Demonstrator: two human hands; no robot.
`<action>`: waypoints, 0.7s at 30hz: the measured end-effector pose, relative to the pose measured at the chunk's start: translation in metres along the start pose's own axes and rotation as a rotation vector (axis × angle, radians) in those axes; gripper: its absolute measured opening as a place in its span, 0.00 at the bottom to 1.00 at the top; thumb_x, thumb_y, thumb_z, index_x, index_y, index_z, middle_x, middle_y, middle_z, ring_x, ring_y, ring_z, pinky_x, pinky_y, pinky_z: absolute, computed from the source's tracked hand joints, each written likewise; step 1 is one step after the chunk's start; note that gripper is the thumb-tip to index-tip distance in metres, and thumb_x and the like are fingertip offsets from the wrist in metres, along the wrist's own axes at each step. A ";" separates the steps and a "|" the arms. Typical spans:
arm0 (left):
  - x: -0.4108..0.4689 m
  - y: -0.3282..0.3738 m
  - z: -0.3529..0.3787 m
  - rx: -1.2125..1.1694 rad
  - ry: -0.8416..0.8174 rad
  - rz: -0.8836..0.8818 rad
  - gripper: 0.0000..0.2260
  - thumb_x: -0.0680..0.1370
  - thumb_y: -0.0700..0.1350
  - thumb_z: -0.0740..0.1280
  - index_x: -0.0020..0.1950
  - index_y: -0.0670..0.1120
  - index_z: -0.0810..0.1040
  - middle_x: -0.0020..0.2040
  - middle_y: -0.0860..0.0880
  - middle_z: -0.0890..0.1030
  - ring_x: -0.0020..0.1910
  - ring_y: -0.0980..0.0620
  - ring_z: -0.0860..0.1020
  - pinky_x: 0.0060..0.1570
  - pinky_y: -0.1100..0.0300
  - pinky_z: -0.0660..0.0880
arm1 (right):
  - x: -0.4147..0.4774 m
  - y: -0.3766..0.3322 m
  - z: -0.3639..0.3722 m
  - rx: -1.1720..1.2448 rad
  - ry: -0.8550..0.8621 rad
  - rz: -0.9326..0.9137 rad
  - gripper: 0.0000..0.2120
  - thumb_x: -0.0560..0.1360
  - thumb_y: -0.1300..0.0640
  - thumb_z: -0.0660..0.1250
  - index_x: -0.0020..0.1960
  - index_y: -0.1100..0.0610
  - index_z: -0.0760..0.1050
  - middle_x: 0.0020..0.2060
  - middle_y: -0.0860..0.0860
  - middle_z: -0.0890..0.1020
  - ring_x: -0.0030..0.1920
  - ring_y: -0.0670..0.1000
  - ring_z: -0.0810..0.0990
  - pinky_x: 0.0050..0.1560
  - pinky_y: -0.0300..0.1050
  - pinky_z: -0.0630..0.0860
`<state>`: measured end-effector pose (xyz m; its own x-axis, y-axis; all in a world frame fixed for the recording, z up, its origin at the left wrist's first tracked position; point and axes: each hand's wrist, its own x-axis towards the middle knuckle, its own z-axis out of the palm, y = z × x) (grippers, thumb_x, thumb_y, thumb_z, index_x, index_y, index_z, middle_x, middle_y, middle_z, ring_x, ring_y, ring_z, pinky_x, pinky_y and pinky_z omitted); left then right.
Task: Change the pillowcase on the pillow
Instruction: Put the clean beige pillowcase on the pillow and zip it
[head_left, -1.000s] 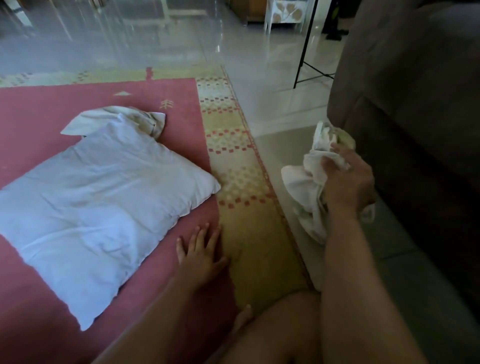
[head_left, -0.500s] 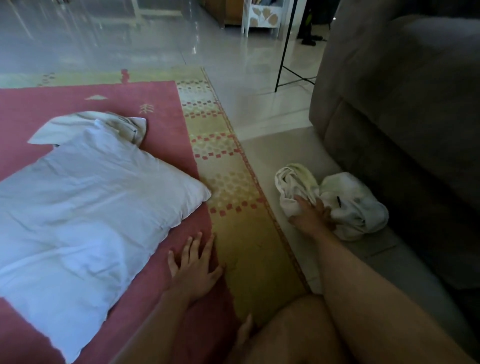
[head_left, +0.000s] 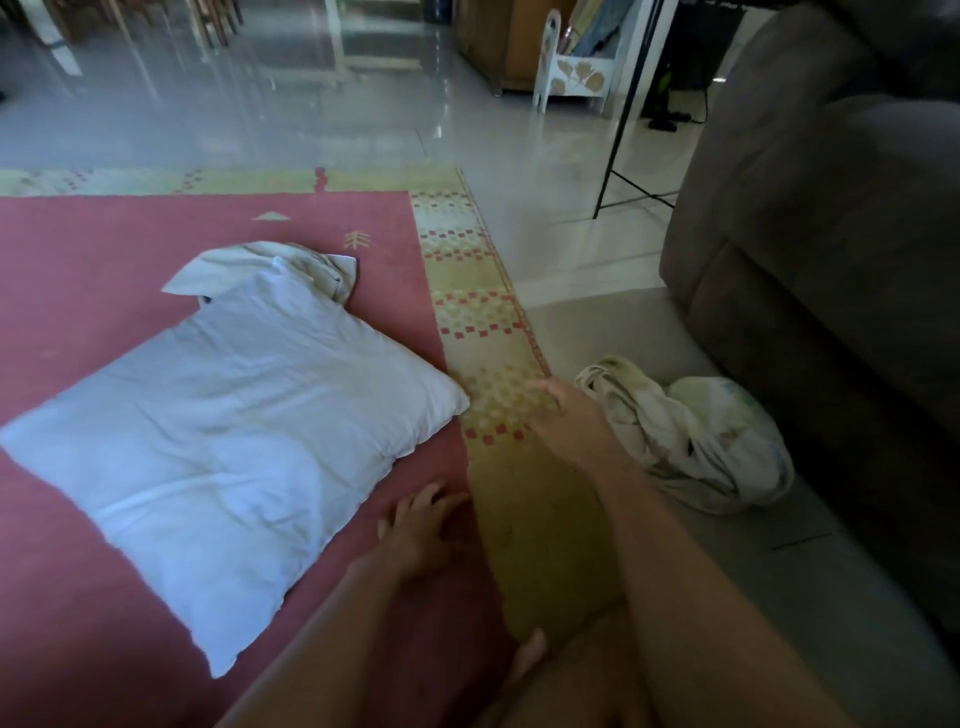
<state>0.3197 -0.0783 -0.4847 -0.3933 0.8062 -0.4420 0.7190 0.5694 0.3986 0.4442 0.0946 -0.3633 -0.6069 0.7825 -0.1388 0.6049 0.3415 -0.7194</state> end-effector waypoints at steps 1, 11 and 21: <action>-0.005 -0.003 -0.013 -0.064 0.056 0.020 0.27 0.78 0.56 0.65 0.76 0.62 0.63 0.78 0.52 0.62 0.78 0.45 0.57 0.73 0.45 0.52 | -0.005 -0.011 0.008 -0.024 -0.013 -0.030 0.18 0.78 0.54 0.66 0.68 0.47 0.74 0.67 0.48 0.76 0.64 0.49 0.75 0.60 0.40 0.71; -0.083 -0.138 -0.147 -0.142 0.595 -0.325 0.28 0.75 0.59 0.63 0.75 0.58 0.65 0.74 0.48 0.67 0.73 0.42 0.62 0.72 0.47 0.57 | -0.040 -0.079 0.110 -0.066 -0.312 -0.075 0.26 0.77 0.44 0.67 0.73 0.46 0.66 0.67 0.49 0.75 0.65 0.51 0.75 0.65 0.46 0.70; -0.051 -0.253 -0.106 -0.551 0.648 -0.735 0.44 0.65 0.80 0.58 0.73 0.75 0.34 0.67 0.31 0.68 0.72 0.32 0.64 0.70 0.31 0.53 | -0.014 -0.083 0.252 0.288 -0.160 0.048 0.59 0.62 0.40 0.80 0.76 0.42 0.41 0.75 0.50 0.55 0.73 0.49 0.59 0.71 0.44 0.62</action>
<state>0.0969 -0.2465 -0.4785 -0.9565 0.0853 -0.2791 -0.0990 0.8049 0.5851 0.2724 -0.0759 -0.4735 -0.6684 0.6946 -0.2660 0.4782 0.1274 -0.8690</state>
